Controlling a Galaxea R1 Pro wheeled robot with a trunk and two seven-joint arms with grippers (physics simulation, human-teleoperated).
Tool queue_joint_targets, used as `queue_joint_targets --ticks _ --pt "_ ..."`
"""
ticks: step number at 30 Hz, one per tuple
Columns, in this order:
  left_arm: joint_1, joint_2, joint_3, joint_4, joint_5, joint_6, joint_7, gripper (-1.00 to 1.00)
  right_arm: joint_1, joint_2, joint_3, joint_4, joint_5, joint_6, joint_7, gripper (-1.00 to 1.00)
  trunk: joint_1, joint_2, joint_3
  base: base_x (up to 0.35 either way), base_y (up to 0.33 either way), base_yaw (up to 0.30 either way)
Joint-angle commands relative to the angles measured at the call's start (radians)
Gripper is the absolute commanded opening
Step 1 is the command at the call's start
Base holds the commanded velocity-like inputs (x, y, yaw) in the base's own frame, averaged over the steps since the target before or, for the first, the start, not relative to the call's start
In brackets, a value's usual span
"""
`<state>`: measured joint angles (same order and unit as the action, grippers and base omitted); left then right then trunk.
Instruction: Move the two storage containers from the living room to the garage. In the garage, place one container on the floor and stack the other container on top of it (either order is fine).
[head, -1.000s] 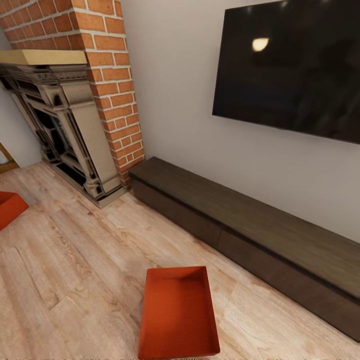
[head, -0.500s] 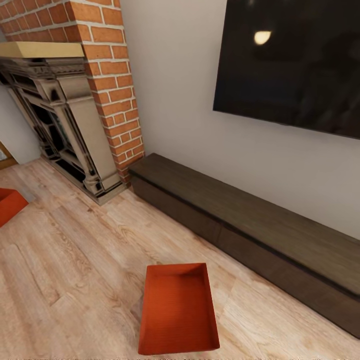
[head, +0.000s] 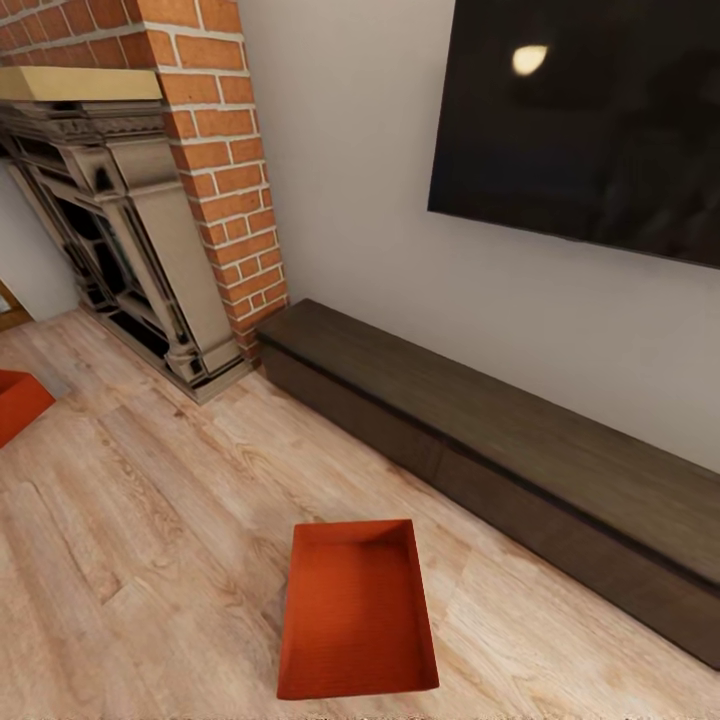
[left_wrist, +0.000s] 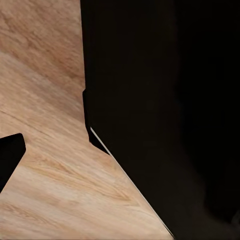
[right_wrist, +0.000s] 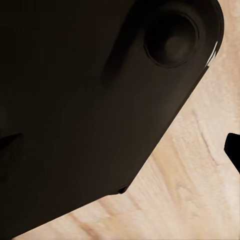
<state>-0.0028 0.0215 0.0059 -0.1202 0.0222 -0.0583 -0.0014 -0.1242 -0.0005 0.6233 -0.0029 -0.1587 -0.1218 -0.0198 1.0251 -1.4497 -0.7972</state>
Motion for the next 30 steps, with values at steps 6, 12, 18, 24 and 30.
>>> queue_joint_targets --ticks 6,12,18,24,30 --pt "0.000 0.000 0.000 0.001 0.002 -0.003 0.000 1.00 0.000 -0.001 0.009 0.000 -0.010 -0.002 -0.002 1.00 0.000 0.000 -0.010 0.000 0.000 0.000" --pt "0.000 0.000 0.000 0.001 0.002 -0.003 0.000 1.00 0.000 0.000 0.009 0.000 -0.011 -0.002 -0.002 1.00 0.000 0.000 -0.018 0.000 0.000 0.000" --pt "0.000 0.000 0.000 0.001 0.002 -0.003 0.000 1.00 0.000 0.000 0.009 0.000 -0.012 -0.002 -0.002 1.00 0.000 0.000 -0.027 0.000 0.000 0.000" --pt "0.000 0.000 0.000 0.001 0.002 -0.003 0.000 1.00 0.000 -0.001 0.009 0.000 -0.012 -0.002 -0.002 1.00 0.000 0.000 -0.035 0.000 0.000 0.000" --pt "0.000 0.000 0.000 0.001 0.002 -0.003 0.000 1.00 0.000 -0.001 0.009 0.000 -0.012 -0.002 -0.002 1.00 0.000 0.000 -0.044 0.000 0.000 0.000"
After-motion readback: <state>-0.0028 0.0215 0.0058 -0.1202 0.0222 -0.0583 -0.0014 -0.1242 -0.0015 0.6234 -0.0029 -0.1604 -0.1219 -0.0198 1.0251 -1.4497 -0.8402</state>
